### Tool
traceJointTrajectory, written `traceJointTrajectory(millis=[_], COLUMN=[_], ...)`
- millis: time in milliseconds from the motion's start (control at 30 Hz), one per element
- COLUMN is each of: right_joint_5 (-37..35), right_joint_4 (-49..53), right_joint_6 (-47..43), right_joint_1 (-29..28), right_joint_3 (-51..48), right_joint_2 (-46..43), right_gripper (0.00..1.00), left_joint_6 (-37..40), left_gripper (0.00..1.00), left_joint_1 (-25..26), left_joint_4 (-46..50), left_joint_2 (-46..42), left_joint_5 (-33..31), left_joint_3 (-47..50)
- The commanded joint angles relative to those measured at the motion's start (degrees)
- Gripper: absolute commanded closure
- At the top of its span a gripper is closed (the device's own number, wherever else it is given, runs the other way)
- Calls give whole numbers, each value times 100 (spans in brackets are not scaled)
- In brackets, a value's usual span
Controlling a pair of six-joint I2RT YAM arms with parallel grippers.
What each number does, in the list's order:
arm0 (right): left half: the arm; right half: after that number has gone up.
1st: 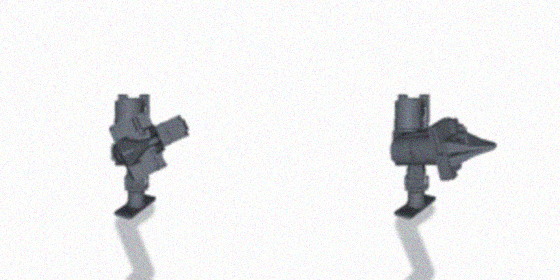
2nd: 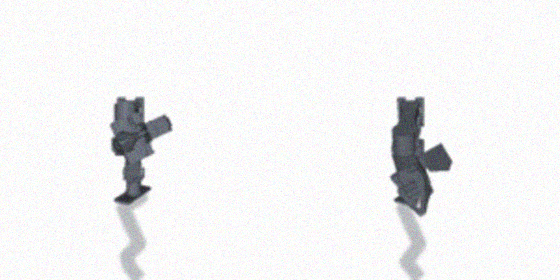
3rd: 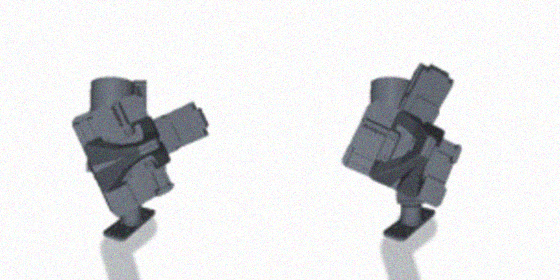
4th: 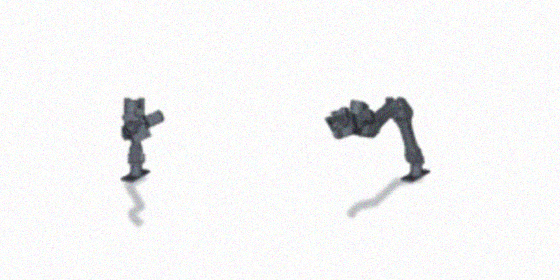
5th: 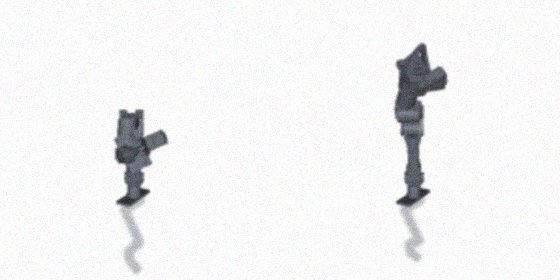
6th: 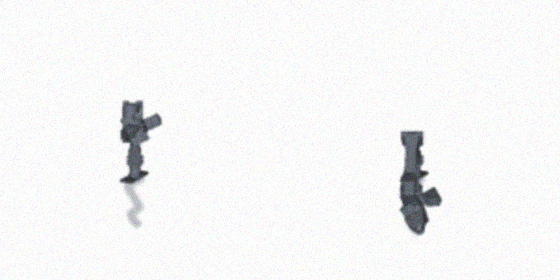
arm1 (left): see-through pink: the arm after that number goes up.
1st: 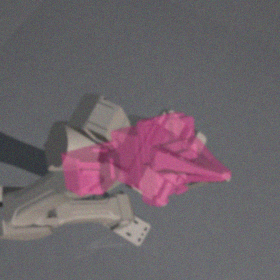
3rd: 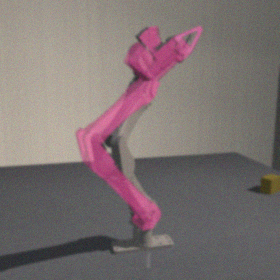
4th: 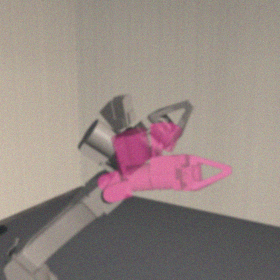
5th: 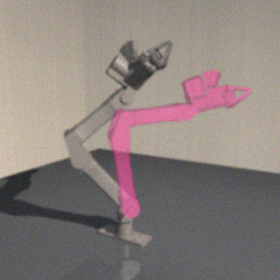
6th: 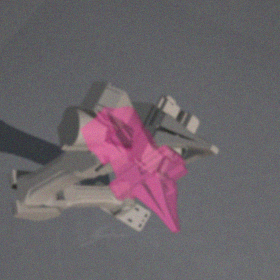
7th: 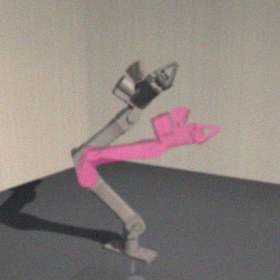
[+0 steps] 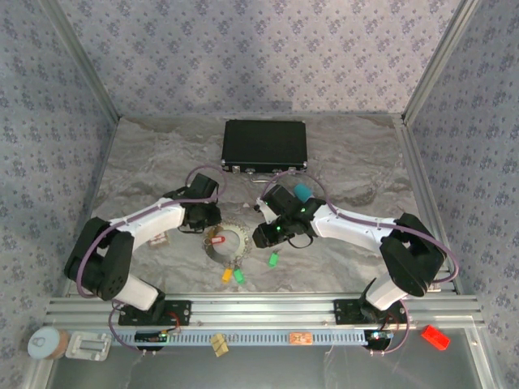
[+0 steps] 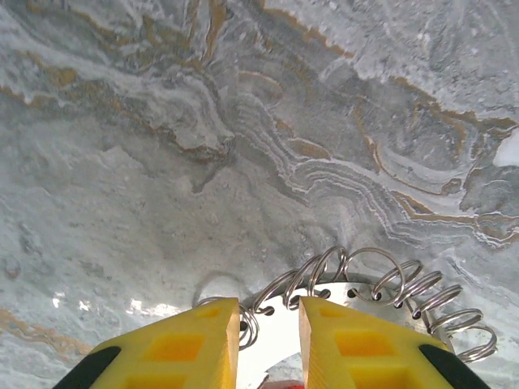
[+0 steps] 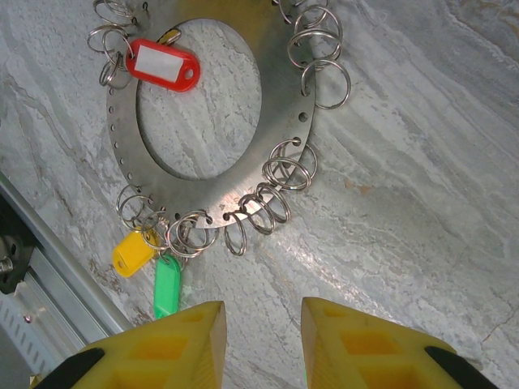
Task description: Put the keys on the keyring
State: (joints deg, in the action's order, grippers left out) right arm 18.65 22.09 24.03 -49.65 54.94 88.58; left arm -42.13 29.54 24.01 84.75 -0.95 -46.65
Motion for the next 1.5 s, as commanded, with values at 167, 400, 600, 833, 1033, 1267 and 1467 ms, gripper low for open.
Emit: traceJointTrajectory(millis=[167, 400, 600, 833, 1033, 1267, 1467], right_joint_5=[-37, -63, -76, -54, -19, -20, -22], right_joint_4=[132, 169, 197, 158, 153, 178, 181], right_joint_6=[14, 9, -4, -13, -38, -59, -71], right_joint_1=[-47, -67, -79, -94, -109, -115, -122], right_joint_3=[6, -9, 15, 25, 51, 52, 52], right_joint_2=[-5, -13, -6, 54, 87, 75, 80], right_gripper=[69, 69, 69, 69, 69, 68, 68], left_joint_6=[1089, 1417, 1385, 999, 848, 949, 1063], left_gripper=[79, 80, 82, 77, 71, 70, 69], left_joint_1=[-208, -405, -500, -378, 93, 340, 438], left_joint_4=[-290, -176, 188, 564, 953, 1079, 1092], left_joint_2=[5, 156, 49, -169, 8, 370, 597], left_joint_5=[507, 802, 873, 893, 51, -477, -646], left_joint_3=[139, 116, 61, -1, -206, -517, -637])
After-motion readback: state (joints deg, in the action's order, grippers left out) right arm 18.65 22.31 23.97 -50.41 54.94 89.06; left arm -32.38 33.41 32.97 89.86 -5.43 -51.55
